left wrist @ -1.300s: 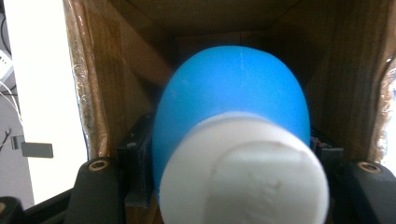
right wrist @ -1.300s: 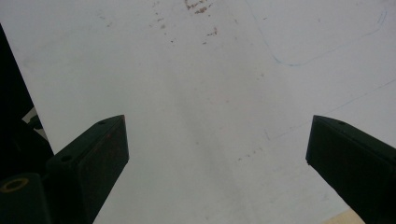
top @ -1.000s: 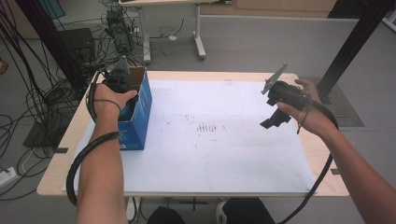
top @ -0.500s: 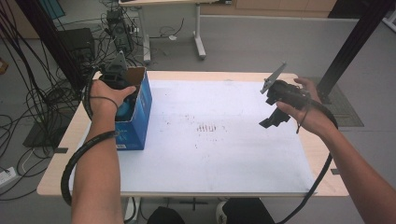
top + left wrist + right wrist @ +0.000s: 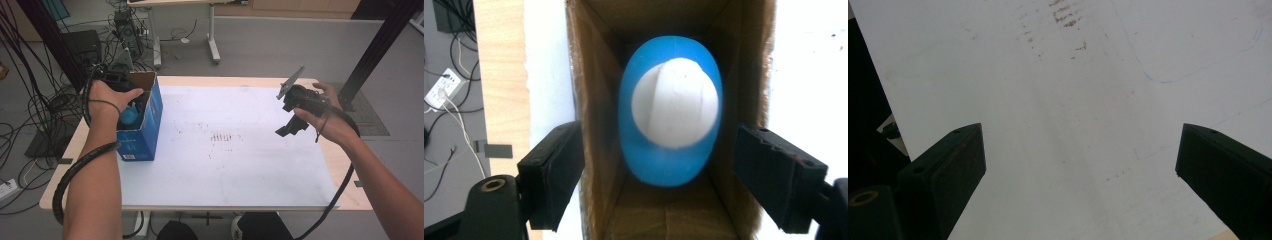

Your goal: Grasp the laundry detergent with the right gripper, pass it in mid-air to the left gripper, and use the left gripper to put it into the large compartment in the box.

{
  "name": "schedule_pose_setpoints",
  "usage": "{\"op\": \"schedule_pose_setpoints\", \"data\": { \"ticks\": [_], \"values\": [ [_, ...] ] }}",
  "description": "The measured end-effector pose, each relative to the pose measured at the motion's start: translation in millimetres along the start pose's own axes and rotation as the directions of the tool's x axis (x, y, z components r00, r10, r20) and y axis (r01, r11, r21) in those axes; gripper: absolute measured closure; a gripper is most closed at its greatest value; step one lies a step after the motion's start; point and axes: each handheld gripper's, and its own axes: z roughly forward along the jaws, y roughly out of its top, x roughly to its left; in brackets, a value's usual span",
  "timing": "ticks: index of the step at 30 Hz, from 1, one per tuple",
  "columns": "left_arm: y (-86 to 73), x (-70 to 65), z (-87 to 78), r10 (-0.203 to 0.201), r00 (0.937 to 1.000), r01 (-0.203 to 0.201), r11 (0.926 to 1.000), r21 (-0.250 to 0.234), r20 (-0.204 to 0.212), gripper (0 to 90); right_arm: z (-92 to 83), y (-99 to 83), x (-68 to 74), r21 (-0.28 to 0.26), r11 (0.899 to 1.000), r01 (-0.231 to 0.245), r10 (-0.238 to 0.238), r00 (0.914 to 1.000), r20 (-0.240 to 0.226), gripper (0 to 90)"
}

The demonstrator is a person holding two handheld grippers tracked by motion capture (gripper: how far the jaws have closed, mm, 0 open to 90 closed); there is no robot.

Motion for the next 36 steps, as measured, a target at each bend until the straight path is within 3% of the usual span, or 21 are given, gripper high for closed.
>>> {"op": "schedule_pose_setpoints", "data": {
  "ticks": [7,15,25,29,36],
  "values": [
    [0.4,-10.3,-21.2,0.030,0.9992,-0.029,0.9988,-0.039,0.026,17.5,2.1,1.2,-1.2,0.015,1.000,0.002,-0.002,1.0000,-0.003,5.8],
    [9.6,-45.1,-41.1,0.105,0.9940,-0.102,0.9919,-0.076,0.031,14.2,-1.6,0.6,-4.1,0.016,1.000,0.000,0.000,1.0000,-0.003,5.7],
    [24.5,-84.1,-42.1,0.180,0.9820,-0.174,0.9806,-0.091,0.059,10.5,1.0,2.8,-11.3,0.029,1.000,0.010,-0.010,0.9998,-0.016,5.8],
    [27.9,-93.4,-40.7,0.189,0.9789,-0.182,0.9786,-0.096,0.077,8.9,1.8,5.1,-13.6,0.041,0.999,0.020,-0.019,0.9995,-0.024,5.8],
    [30.9,-106.8,-38.0,0.212,0.9747,-0.203,0.9731,-0.108,0.072,7.3,1.9,7.8,-16.7,0.051,0.998,0.023,-0.022,0.9995,-0.022,5.8]
  ]
}}
